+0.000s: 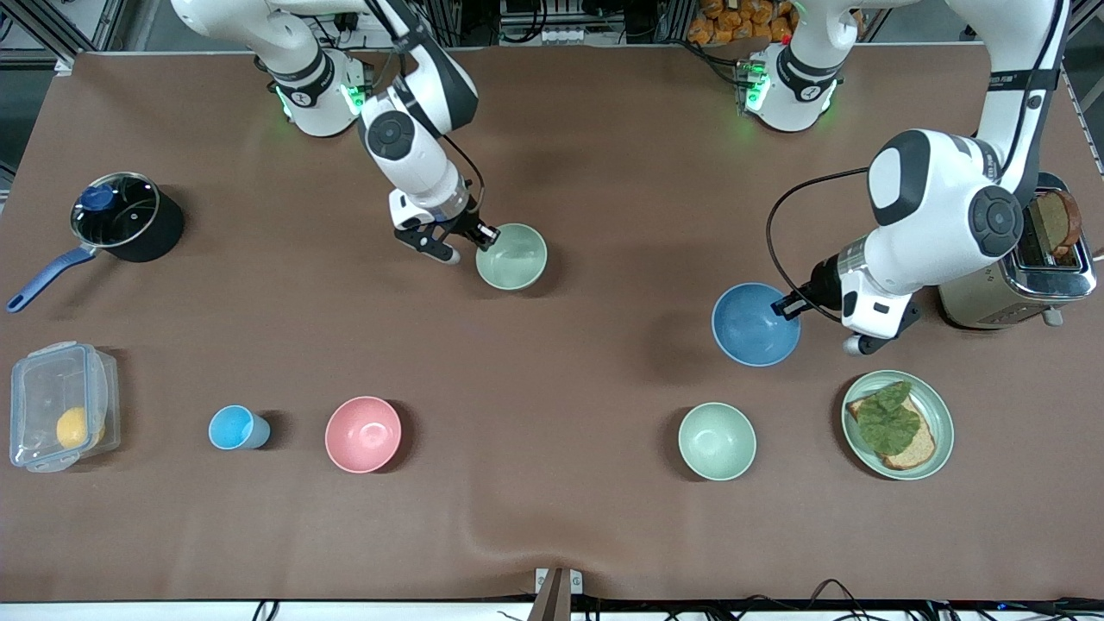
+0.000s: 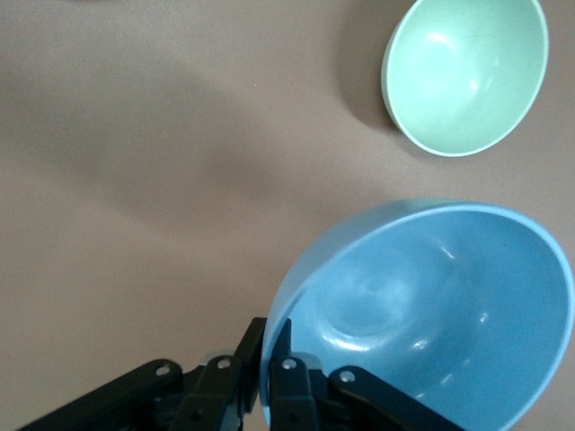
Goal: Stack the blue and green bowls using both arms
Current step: 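Carry the blue bowl toward the green bowl held by the right gripper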
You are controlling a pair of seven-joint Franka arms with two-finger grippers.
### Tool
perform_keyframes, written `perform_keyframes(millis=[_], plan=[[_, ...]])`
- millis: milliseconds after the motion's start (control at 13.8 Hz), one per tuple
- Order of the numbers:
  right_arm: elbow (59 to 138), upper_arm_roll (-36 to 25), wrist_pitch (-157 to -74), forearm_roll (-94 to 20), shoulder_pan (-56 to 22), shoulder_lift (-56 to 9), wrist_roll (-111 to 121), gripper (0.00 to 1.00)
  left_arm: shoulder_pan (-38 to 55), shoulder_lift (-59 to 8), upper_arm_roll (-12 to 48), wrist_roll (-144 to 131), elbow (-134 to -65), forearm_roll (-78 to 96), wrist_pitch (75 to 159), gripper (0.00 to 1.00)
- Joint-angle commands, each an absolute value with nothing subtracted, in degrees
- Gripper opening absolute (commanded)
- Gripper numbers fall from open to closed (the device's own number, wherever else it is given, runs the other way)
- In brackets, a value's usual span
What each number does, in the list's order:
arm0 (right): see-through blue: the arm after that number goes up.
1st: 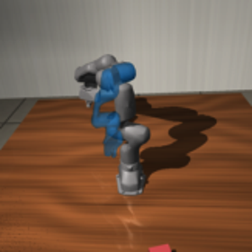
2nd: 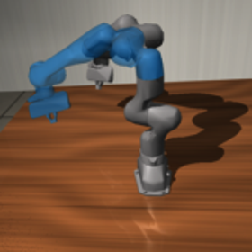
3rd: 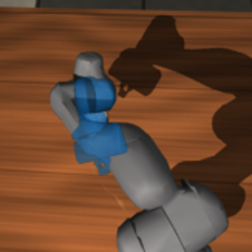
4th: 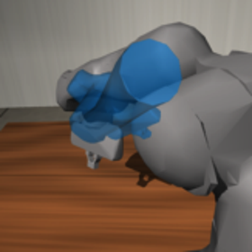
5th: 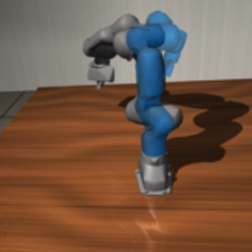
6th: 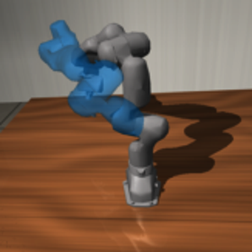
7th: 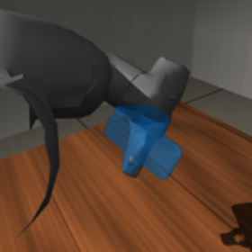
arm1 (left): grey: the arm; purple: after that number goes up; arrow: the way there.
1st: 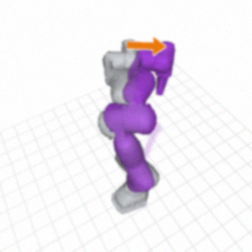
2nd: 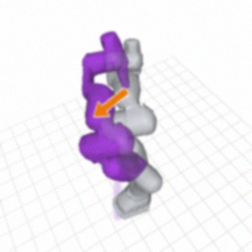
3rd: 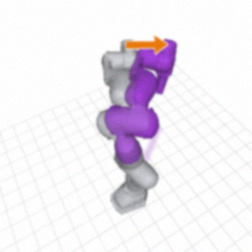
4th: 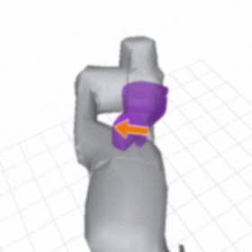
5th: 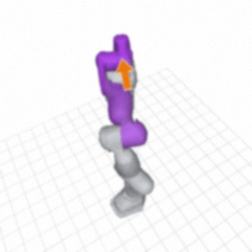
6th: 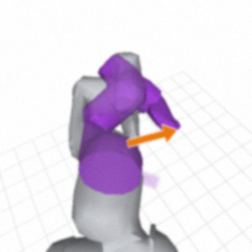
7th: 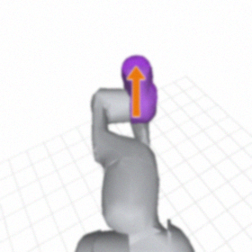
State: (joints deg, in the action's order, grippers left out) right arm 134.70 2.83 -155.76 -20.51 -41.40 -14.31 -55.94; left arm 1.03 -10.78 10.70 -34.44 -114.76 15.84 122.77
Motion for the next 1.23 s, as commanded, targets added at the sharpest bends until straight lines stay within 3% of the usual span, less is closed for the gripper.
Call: perform_keyframes(millis=[0, 145, 362, 435, 507, 580, 1159], plan=[[133.33, 1.85, -158.28, -20.74, -43.77, -17.4, -58.18, 0.0, 2.1, -10.11, 11.59, -35.68, -116.62, 17.23, 124.01, 0.0], [133.33, 1.85, -158.29, -20.74, -43.86, -17.58, -58.36, 0.0, 3.95, -8.97, 13.87, -37.26, -120.65, 16.88, 127.24, 0.0], [132.02, 1.85, -158.29, -20.83, -44.03, -18.19, -59.76, 0.1, 4.3, -8.78, 20.28, -45.67, -125.15, 16.79, 136.74, 0.0], [131.75, 1.85, -158.2, -20.83, -43.95, -18.28, -59.85, 0.29, 5.0, -9.4, 21.17, -48.23, -124.98, 16.61, 137.02, 0.0], [130.88, 1.85, -157.51, -21.18, -43.25, -18.28, -60.03, 0.94, 6.4, -9.4, 21.36, -49.82, -124.98, 16.61, 137.11, 0.0], [130.17, 1.85, -156.63, -21.27, -42.72, -18.28, -61.51, 1.0, 8.33, -9.49, 21.36, -51.31, -125.15, 16.61, 137.11, 0.0], [122.97, 1.76, -139.25, -21.71, -34.47, -17.58, -66.45, 1.0, 17.22, -10.72, 21.53, -61.51, -125.07, 16.44, 139.39, 0.0]])
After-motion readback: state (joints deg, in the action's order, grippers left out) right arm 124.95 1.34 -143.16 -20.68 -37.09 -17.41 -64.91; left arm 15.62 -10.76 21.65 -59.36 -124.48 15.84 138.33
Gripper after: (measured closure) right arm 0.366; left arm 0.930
